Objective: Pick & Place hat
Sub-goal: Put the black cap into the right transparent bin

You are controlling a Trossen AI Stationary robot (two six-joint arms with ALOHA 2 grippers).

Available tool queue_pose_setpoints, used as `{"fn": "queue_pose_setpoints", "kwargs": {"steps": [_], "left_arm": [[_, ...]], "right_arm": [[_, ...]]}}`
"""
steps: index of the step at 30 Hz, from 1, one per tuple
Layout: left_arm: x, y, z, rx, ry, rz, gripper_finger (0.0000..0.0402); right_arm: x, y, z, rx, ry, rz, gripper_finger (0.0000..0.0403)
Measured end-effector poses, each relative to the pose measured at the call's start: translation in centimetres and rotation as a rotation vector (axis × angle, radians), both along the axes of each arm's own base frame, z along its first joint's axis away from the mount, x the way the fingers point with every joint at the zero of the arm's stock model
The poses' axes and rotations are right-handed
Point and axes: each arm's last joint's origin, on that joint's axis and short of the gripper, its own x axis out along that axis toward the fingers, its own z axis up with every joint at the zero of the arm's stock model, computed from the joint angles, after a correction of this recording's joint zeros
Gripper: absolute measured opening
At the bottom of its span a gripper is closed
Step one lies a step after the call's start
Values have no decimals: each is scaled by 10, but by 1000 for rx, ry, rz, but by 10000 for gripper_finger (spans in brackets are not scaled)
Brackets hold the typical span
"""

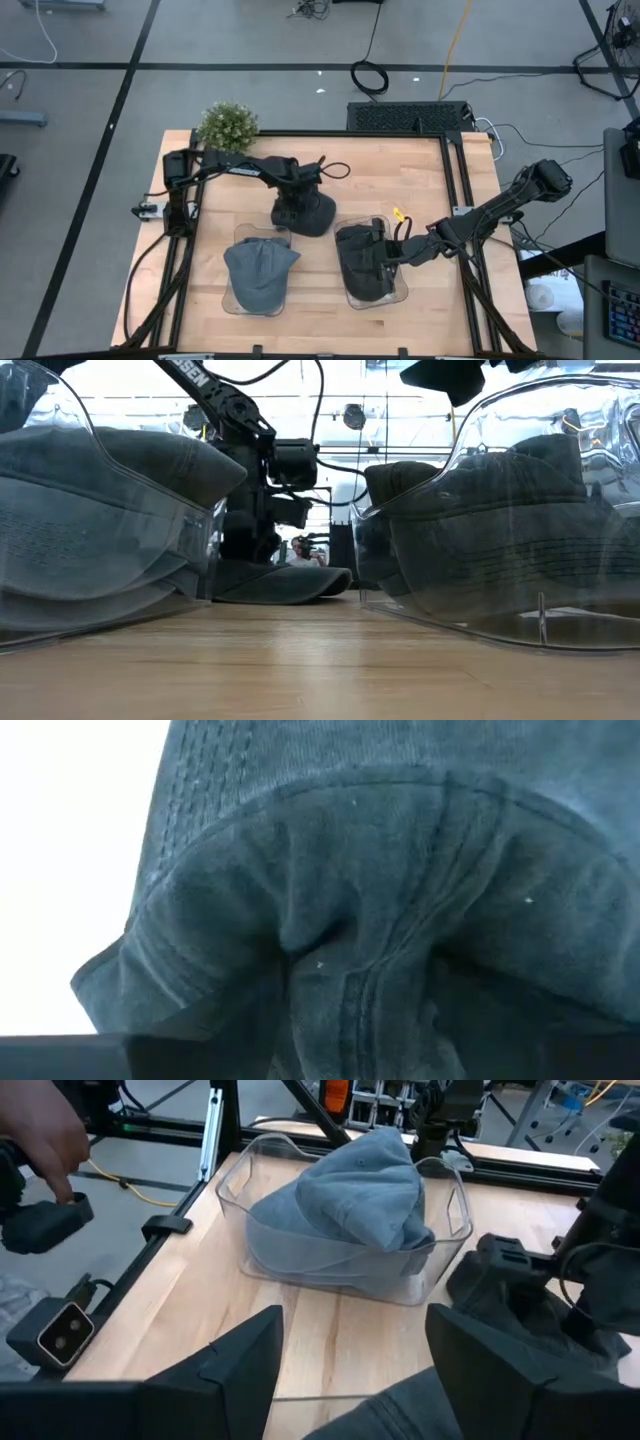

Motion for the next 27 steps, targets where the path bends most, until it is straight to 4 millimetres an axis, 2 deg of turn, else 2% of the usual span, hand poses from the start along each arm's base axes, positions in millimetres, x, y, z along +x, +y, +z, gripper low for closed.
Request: {"fn": "queue_pose_setpoints", "kwargs": {"steps": [2,4,7,9,10,14,18,23,27], "left_arm": [[-2,-1,0,23,29,-3,240],[-4,-1,4,50,31,-2,205],[-7,-3,16,97,17,-15,121],[-8,-4,32,145,-19,-37,50],[-10,-4,41,167,-43,-50,26],[-19,-10,74,317,-92,-64,16],[-32,-26,116,533,-163,-142,8],[-50,-56,162,706,-288,-326,8],[-58,-86,182,848,-348,-451,8]], "right_arm": [[0,0,1,9,-5,-4,233],[1,-1,1,13,-4,-8,231],[1,-1,2,18,-14,-14,231],[2,-3,2,25,-22,-21,230],[3,-4,3,31,-24,-28,230],[6,-9,4,65,-36,-59,225],[9,-18,4,116,-39,-111,222],[17,-40,4,255,-36,-243,221],[21,-62,1,347,-16,-358,219]]}}
